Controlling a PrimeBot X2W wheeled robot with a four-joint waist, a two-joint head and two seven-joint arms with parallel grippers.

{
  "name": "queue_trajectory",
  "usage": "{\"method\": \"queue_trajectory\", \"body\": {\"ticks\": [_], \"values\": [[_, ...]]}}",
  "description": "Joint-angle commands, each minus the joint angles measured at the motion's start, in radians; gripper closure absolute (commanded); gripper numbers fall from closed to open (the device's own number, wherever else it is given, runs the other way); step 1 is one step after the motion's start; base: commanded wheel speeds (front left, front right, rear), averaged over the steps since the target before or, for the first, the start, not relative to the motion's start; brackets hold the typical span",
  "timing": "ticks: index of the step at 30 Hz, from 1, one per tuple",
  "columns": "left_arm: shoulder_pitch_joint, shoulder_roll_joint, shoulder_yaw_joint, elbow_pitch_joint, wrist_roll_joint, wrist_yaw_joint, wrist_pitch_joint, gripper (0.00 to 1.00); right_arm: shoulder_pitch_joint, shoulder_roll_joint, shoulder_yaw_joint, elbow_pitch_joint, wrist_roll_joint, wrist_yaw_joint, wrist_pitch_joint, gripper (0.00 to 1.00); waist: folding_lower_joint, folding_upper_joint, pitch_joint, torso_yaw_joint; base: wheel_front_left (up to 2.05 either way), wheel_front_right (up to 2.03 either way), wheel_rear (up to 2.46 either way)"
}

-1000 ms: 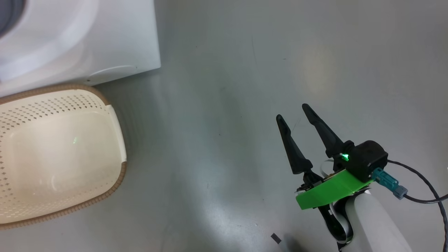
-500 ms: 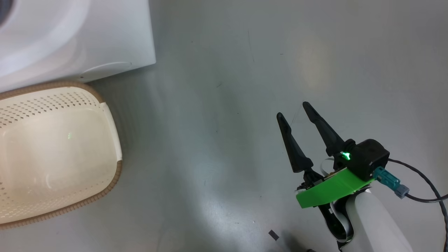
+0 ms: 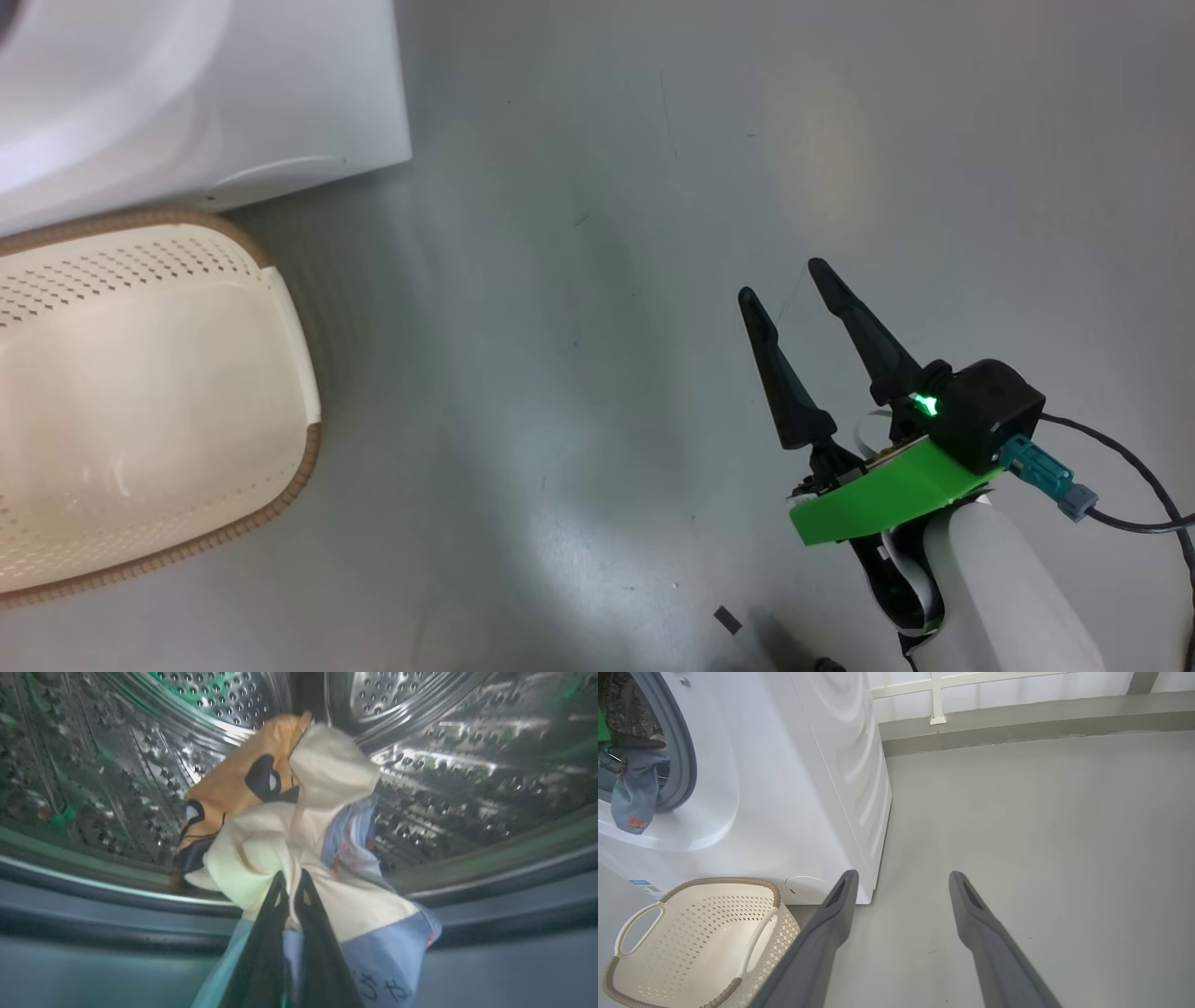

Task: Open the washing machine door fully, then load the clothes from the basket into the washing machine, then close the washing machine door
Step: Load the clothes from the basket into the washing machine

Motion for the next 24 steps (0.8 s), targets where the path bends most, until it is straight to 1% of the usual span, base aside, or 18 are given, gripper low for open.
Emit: {"method": "queue_trajectory", "body": {"ticks": [1, 2, 5, 11, 17, 24], "values": [[-0.032, 0.059, 0.021, -0.036, -0.017, -0.007, -0.028, 1.00, 0.009, 0.006, 0.022, -0.026, 0.010, 0.002, -0.005, 0.00, 0.0000, 0.0000, 0.007, -0.002, 0.00, 0.00, 0.00], [-0.061, 0.061, 0.026, -0.061, -0.027, -0.011, -0.081, 1.00, 0.007, 0.006, 0.021, -0.030, 0.010, 0.002, -0.005, 0.00, 0.0000, 0.0000, 0.020, -0.004, 0.00, 0.00, 0.00], [-0.108, 0.072, 0.020, -0.095, -0.025, -0.017, -0.164, 1.00, 0.001, 0.006, 0.024, -0.034, 0.011, 0.002, -0.005, 0.00, 0.0000, 0.0000, 0.041, -0.008, 0.00, 0.00, 0.00], [-0.213, 0.093, -0.006, -0.122, -0.016, -0.021, -0.269, 1.00, -0.008, 0.006, 0.040, -0.040, 0.018, 0.002, -0.005, 0.00, 0.0000, 0.0000, 0.087, -0.025, 0.00, 0.00, 0.00], [-0.307, 0.115, -0.049, -0.116, 0.011, -0.023, -0.323, 1.00, -0.014, 0.006, 0.049, -0.049, 0.034, 0.002, -0.005, 0.00, 0.0000, 0.0000, 0.136, -0.049, 0.00, 0.00, 0.00], [-0.411, 0.129, -0.095, -0.063, 0.040, -0.023, -0.332, 1.00, -0.024, 0.006, 0.060, -0.062, 0.050, 0.002, -0.005, 0.00, 0.0000, 0.0000, 0.199, -0.077, 0.00, 0.00, 0.00]]}}
